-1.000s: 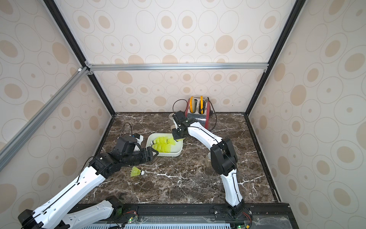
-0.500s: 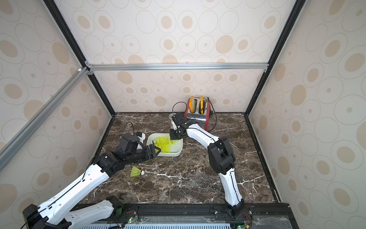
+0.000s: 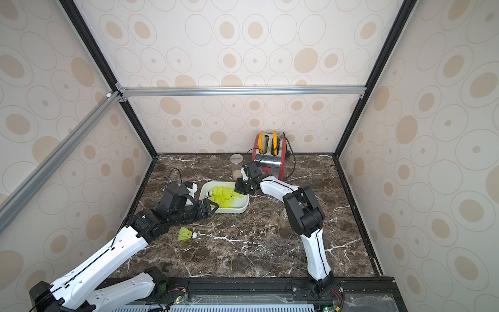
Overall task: Put the shuttlecocks into the storage box
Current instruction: Place the shuttlecock in the storage box.
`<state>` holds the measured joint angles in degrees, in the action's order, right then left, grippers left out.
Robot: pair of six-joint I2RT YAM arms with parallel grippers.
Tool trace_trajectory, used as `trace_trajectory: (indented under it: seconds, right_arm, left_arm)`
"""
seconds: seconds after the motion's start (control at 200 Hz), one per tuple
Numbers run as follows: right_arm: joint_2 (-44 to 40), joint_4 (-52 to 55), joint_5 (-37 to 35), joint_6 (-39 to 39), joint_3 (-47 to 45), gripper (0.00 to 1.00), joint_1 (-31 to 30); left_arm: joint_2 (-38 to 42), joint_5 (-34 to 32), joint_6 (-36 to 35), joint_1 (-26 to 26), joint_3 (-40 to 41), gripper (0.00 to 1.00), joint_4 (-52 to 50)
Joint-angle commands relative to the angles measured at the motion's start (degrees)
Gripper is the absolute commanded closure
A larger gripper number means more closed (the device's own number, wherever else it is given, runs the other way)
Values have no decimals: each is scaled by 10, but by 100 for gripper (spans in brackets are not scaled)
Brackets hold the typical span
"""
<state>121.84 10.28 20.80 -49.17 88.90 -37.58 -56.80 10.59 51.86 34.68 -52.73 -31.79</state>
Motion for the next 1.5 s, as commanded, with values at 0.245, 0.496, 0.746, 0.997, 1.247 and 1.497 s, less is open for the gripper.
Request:
trace_trajectory:
  seconds: [0.245,0.496,0.746,0.997,1.247,1.497]
  right_arm:
    - [-37,-125,21,-94,-55,100,8]
    - [-47,-188,22,-138,-90,100,22]
    - [-12,-196,59,-162,-72,100,22]
    - [11,-190,81,-167,-60,100,21]
    - [25,-165,85,-162,-55,100,20]
    - [22,-142,80,-144,-40,76,20]
  left_arm:
    - [17,4,0,3,-4,24,-14]
    - [22,6,-1,3,-4,24,-19]
    - [17,7,-4,3,-7,24,-18]
    - [11,7,-8,3,-9,24,-18]
    - [7,3,-11,3,-11,24,-24]
    - [11,3,-13,3,-13,24,-31]
